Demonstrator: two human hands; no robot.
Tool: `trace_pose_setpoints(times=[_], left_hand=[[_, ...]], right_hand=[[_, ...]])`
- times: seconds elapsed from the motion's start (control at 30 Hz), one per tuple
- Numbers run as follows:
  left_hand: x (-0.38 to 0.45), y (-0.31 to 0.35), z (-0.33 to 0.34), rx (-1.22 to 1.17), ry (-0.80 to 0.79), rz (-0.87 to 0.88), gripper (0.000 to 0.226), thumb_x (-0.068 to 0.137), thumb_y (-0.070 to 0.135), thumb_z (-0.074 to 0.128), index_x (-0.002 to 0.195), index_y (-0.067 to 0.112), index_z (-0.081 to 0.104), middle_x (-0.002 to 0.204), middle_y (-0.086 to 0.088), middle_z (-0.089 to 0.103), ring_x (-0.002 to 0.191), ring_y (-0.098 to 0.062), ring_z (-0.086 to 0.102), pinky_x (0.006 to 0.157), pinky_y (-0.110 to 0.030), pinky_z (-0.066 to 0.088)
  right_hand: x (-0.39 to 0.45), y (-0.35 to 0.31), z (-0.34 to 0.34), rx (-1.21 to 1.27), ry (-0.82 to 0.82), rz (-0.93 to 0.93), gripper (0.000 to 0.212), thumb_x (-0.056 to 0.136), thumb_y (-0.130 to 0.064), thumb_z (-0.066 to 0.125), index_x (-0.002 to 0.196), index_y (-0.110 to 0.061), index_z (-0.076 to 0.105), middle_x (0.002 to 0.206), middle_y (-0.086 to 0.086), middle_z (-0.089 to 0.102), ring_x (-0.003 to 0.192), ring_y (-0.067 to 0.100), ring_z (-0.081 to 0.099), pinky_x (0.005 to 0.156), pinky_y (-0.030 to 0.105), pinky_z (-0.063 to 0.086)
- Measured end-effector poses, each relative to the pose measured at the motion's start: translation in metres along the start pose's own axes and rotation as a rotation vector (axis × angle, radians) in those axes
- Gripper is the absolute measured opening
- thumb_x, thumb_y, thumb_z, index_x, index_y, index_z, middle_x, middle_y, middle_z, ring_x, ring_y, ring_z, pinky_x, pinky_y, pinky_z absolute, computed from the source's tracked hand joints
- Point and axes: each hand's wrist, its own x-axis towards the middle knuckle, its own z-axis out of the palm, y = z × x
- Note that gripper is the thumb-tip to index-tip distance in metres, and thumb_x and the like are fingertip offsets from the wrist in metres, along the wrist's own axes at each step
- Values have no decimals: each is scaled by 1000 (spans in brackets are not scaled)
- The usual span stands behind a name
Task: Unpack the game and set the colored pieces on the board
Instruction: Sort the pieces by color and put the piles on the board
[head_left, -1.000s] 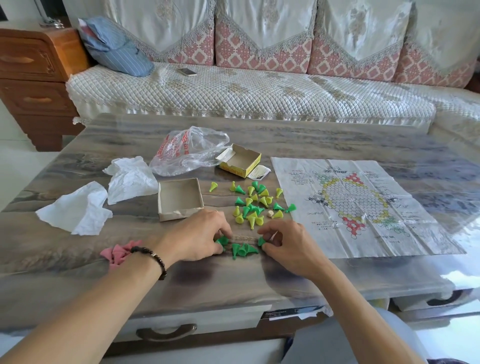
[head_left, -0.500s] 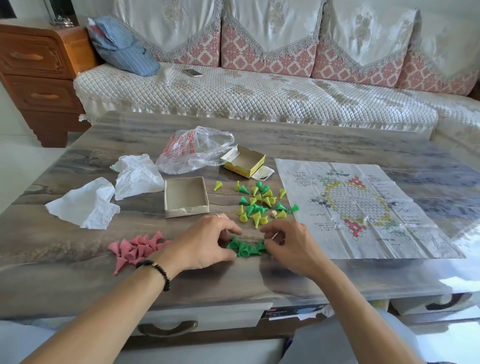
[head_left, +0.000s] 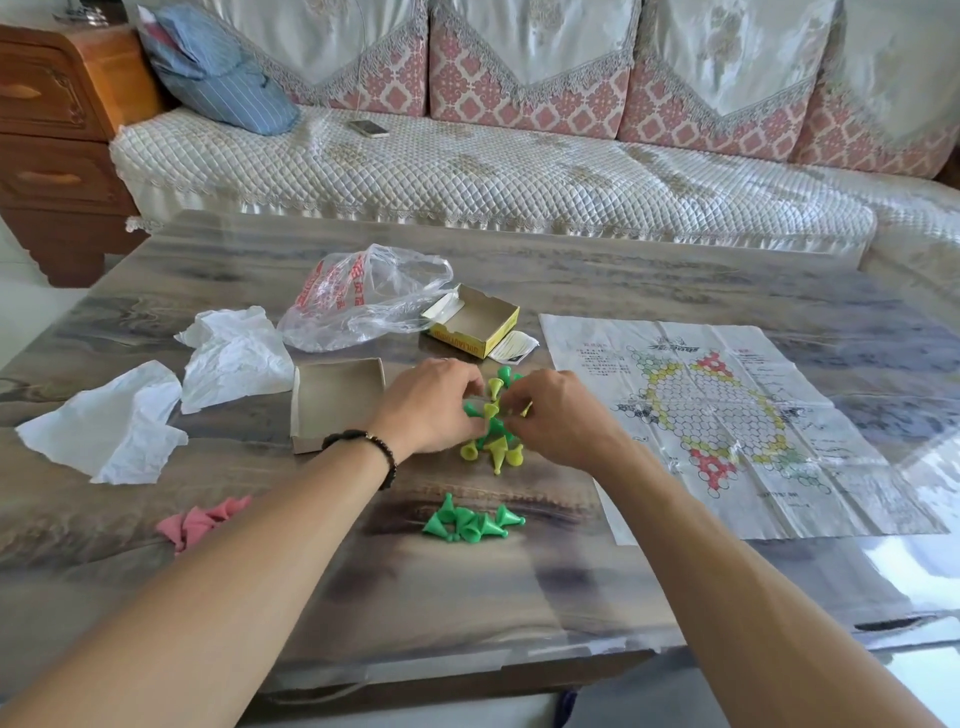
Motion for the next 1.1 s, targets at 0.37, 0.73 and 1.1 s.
trace_pose_setpoints(times=[0.37, 0.73, 1.1], left_hand=[[9, -7, 4, -52, -92, -29, 38, 74, 38, 76, 108, 23, 67, 98, 6, 64, 94, -16, 60, 80, -34, 52], [9, -1, 9, 27, -39, 3, 25, 75, 9, 68, 98, 20, 68, 104, -4, 66, 101, -23, 57, 76, -32, 47], [-13, 4, -7, -210, 174, 41, 15, 72, 8, 73, 83, 18, 70, 78, 7, 65, 72, -10, 60, 61, -22, 46]], right_hand=[[10, 0, 4, -37, -101, -38, 17, 77, -18, 68, 92, -19, 75, 89, 6, 70, 83, 25, 62, 74, 39, 52], [5, 0, 3, 0, -76, 7, 22, 77, -11, 63, 95, -15, 74, 93, 5, 69, 90, 23, 60, 75, 33, 51], [-31, -1, -10, 167, 73, -12, 17, 79, -12, 66, 95, -15, 72, 86, -5, 57, 73, 10, 50, 66, 18, 34]])
